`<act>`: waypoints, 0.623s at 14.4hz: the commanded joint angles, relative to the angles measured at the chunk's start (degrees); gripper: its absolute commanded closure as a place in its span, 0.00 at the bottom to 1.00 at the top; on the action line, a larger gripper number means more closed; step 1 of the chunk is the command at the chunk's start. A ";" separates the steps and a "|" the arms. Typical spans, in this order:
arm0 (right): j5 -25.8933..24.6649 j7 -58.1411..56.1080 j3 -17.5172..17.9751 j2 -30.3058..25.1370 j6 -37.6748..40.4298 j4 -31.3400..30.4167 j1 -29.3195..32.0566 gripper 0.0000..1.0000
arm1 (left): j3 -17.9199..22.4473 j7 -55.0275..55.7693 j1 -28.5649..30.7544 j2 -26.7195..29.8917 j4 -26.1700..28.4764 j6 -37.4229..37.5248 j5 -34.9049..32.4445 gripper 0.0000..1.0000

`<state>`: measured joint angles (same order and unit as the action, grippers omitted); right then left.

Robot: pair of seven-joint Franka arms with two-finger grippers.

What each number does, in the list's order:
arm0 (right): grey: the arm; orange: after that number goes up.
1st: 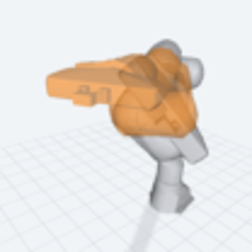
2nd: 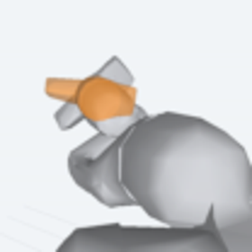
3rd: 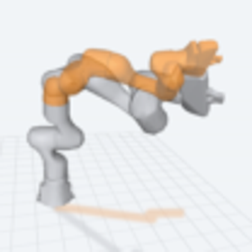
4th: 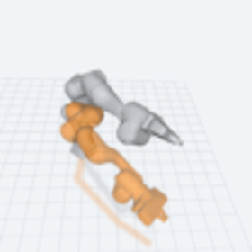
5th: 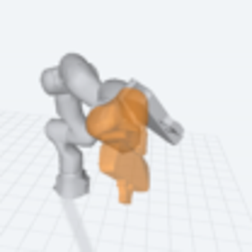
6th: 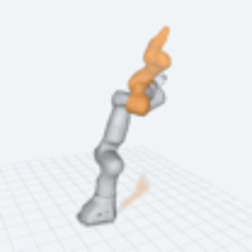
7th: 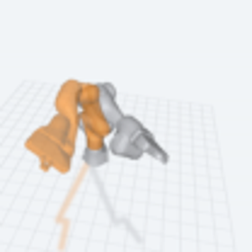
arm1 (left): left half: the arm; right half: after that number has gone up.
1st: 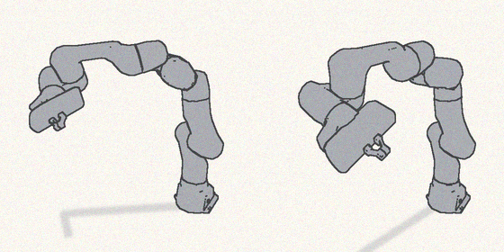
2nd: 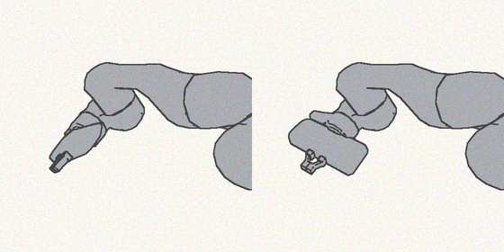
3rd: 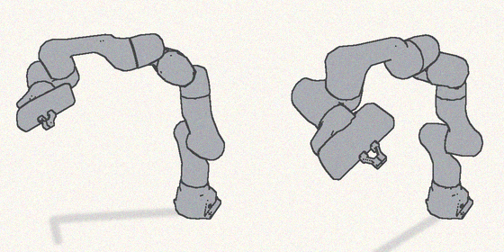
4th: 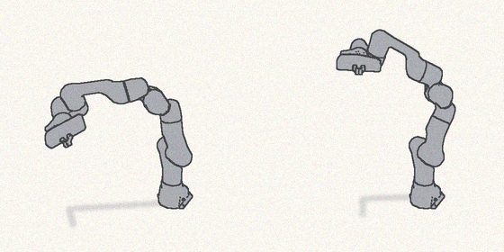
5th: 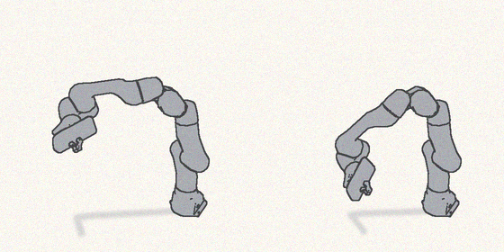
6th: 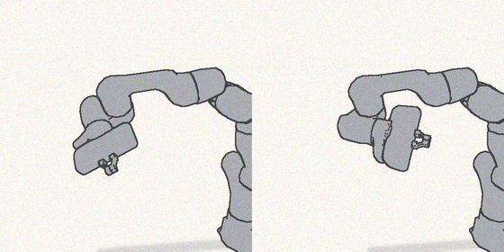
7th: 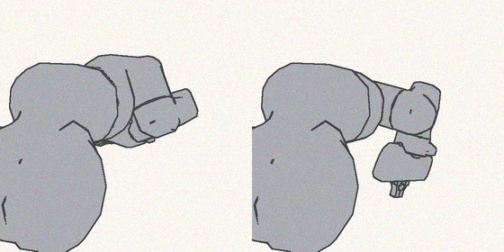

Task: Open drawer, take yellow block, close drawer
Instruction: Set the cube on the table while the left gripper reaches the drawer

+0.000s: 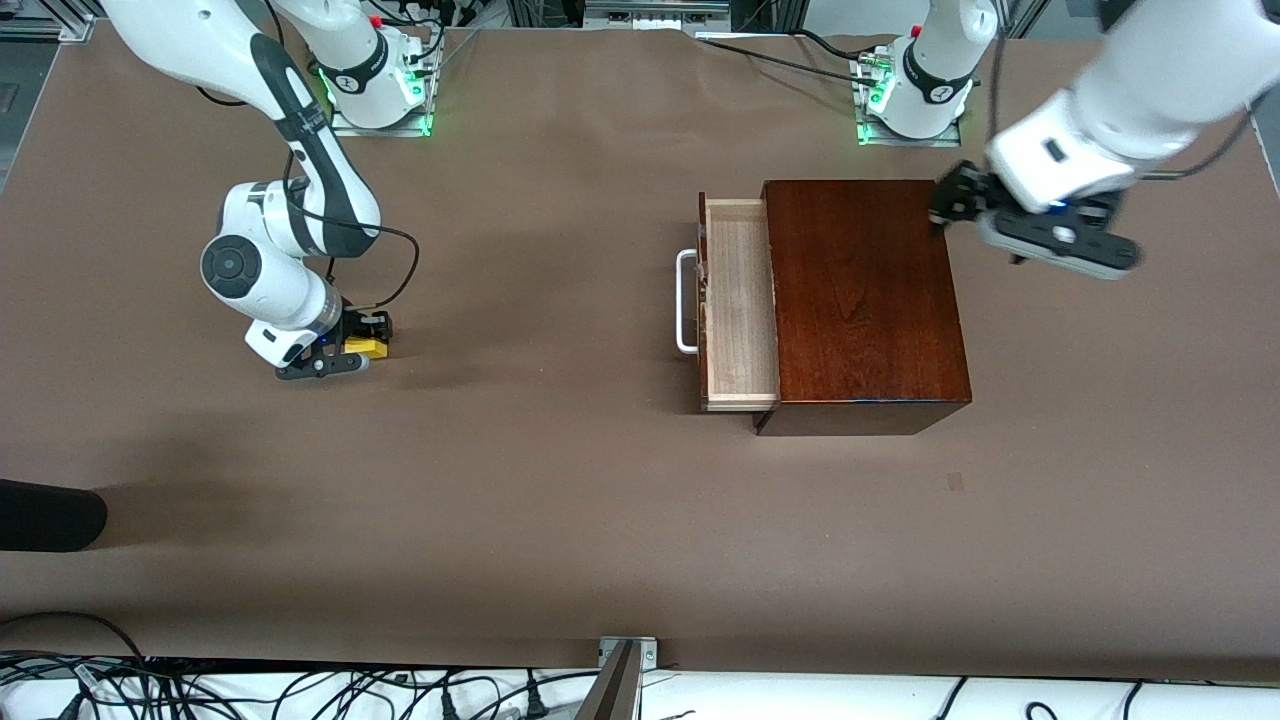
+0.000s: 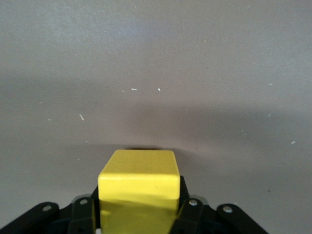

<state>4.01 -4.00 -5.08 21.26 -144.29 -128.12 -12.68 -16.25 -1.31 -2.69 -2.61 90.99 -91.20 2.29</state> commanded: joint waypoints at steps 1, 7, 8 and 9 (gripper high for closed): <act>0.92 0.58 0.78 1.06 -3.53 -1.07 0.73 1.00 | -2.90 -0.01 -0.03 -7.74 -8.45 1.20 1.57 0.00; 0.83 0.31 0.78 0.80 -3.46 -0.99 0.64 0.00 | -4.05 0.86 -11.26 -11.80 -10.49 1.29 8.22 0.00; 0.74 -0.56 0.78 -0.25 -3.11 -0.73 0.64 0.00 | -4.05 1.30 -11.98 -13.37 -10.49 1.29 12.00 0.00; 0.65 -1.09 0.78 -2.00 -2.15 -0.73 0.73 0.00 | -4.14 1.13 -12.33 -15.13 -10.49 1.20 16.99 0.00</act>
<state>4.06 -3.91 -5.01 22.49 -147.03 -128.24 -12.67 -20.52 0.02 -13.87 -14.04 82.75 -91.15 12.73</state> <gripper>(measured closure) 0.207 0.000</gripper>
